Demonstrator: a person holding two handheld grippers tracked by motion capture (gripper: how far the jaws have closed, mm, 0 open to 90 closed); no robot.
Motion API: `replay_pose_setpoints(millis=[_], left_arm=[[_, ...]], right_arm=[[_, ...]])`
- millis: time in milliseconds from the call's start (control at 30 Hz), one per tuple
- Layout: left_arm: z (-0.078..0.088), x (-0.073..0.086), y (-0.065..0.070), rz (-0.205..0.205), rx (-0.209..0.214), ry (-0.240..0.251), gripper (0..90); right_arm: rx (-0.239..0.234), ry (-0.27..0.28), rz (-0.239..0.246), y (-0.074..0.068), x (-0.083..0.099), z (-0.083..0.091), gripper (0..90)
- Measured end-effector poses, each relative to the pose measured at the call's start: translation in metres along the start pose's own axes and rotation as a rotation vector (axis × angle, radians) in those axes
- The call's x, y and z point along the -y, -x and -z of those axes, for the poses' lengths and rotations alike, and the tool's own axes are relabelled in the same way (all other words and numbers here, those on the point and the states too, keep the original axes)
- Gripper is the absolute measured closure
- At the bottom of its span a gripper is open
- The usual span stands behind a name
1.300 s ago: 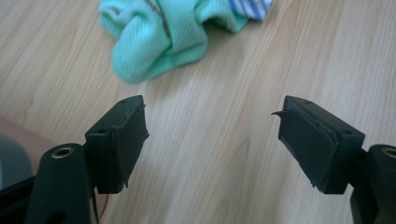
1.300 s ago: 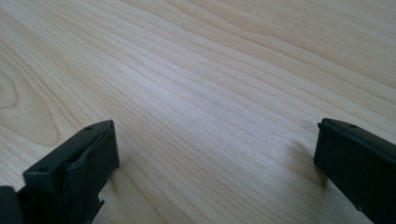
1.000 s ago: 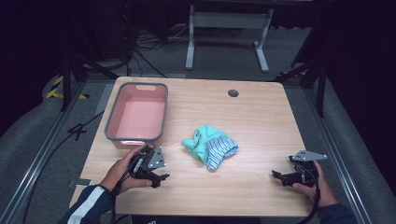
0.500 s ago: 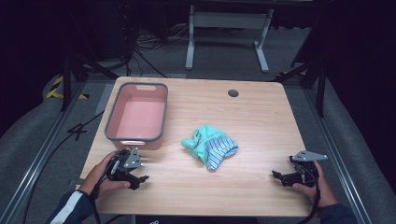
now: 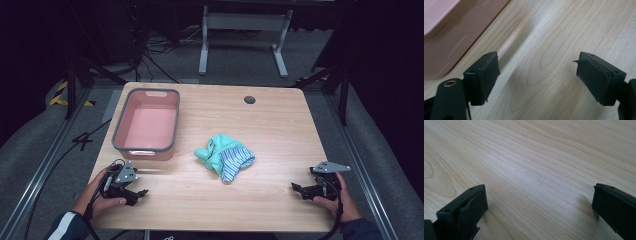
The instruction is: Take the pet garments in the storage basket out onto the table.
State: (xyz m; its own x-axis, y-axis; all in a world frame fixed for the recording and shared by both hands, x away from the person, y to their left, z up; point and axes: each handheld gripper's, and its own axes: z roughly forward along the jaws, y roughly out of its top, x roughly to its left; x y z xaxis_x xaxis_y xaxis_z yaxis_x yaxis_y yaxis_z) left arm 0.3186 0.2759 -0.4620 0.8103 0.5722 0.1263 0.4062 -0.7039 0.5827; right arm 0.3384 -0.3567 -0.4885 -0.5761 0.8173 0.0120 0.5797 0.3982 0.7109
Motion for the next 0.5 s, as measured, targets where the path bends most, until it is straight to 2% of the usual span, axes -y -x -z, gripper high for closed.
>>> replay_pose_setpoints(millis=[133,200,233,333,433,500], left_arm=[[0.001,0.011,-0.003,0.029,0.002,0.003,18.3],[0.002,0.017,-0.005,0.057,0.008,0.024,17.7],[0.002,0.022,-0.007,0.088,0.016,0.046,17.7],[0.003,0.028,-0.009,0.111,0.03,0.065,16.8],[0.004,0.043,-0.015,0.172,0.042,0.123,15.3],[0.006,0.048,-0.016,0.192,0.034,0.13,15.2]], right_arm=[[0.0,0.0,0.0,0.0,0.0,0.0,0.4],[0.0,0.0,0.0,0.0,0.0,0.0,0.4],[0.0,0.0,0.0,0.0,0.0,0.0,0.4],[0.0,0.0,0.0,0.0,0.0,0.0,0.4],[-0.001,-0.002,0.005,0.0,0.0,0.0,0.5],[0.005,0.002,0.005,0.0,0.001,0.001,0.7]])
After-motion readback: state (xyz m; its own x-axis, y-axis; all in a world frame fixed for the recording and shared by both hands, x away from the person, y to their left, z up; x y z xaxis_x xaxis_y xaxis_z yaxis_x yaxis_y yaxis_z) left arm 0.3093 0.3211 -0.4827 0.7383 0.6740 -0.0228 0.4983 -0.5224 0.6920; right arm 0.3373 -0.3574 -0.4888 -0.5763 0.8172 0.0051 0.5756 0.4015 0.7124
